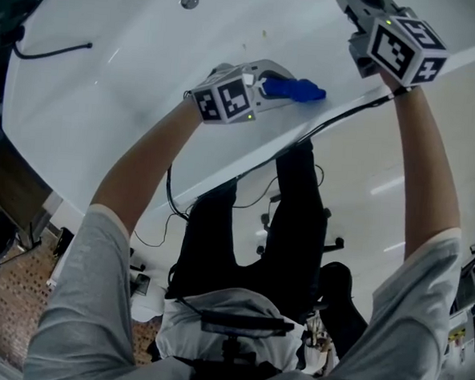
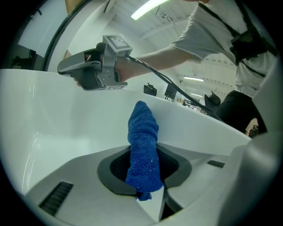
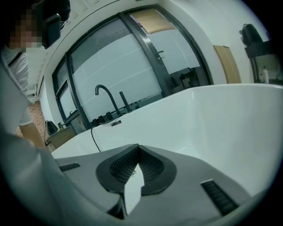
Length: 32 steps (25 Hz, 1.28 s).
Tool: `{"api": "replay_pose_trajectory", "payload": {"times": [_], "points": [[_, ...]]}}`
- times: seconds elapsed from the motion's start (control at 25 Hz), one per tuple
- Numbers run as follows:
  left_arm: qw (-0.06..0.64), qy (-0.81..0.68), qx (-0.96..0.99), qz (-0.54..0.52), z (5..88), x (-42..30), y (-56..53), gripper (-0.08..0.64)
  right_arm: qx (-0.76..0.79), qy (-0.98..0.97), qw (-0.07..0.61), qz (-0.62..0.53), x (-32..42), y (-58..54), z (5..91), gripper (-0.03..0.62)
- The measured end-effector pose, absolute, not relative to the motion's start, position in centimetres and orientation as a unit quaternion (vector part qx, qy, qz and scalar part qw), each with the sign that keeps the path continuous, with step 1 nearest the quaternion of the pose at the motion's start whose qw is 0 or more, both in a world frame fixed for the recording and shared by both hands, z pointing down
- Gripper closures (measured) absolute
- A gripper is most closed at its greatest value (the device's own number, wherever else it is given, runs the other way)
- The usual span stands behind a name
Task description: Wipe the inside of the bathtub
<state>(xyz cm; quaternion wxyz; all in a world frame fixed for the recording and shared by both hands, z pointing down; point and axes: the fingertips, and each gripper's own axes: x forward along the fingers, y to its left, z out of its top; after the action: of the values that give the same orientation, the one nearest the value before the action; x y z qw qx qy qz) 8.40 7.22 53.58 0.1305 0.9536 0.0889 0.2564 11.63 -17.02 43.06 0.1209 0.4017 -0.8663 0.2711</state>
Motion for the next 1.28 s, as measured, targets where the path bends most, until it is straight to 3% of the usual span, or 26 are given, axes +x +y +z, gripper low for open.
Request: {"api": "replay_pose_trajectory", "payload": {"times": [0.28, 0.52, 0.96, 1.28], "points": [[0.122, 0.129, 0.938, 0.297, 54.7, 1.8, 11.3, 0.448, 0.39, -0.874, 0.104, 0.271, 10.2, -18.4, 43.3, 0.583], [0.117, 0.122, 0.938, 0.301, 55.4, 1.8, 11.1, 0.448, 0.397, -0.868, 0.107, 0.277, 9.7, -19.1, 44.9, 0.583], [0.087, 0.112, 0.946, 0.292, 59.4, 7.9, 5.5, 0.448, 0.439, -0.825, 0.209, 0.288, 10.1, -20.1, 50.0, 0.583], [0.095, 0.089, 0.946, 0.296, 60.2, 5.3, 7.0, 0.448, 0.453, -0.806, 0.25, 0.288, 10.0, -20.6, 53.0, 0.583]]}}
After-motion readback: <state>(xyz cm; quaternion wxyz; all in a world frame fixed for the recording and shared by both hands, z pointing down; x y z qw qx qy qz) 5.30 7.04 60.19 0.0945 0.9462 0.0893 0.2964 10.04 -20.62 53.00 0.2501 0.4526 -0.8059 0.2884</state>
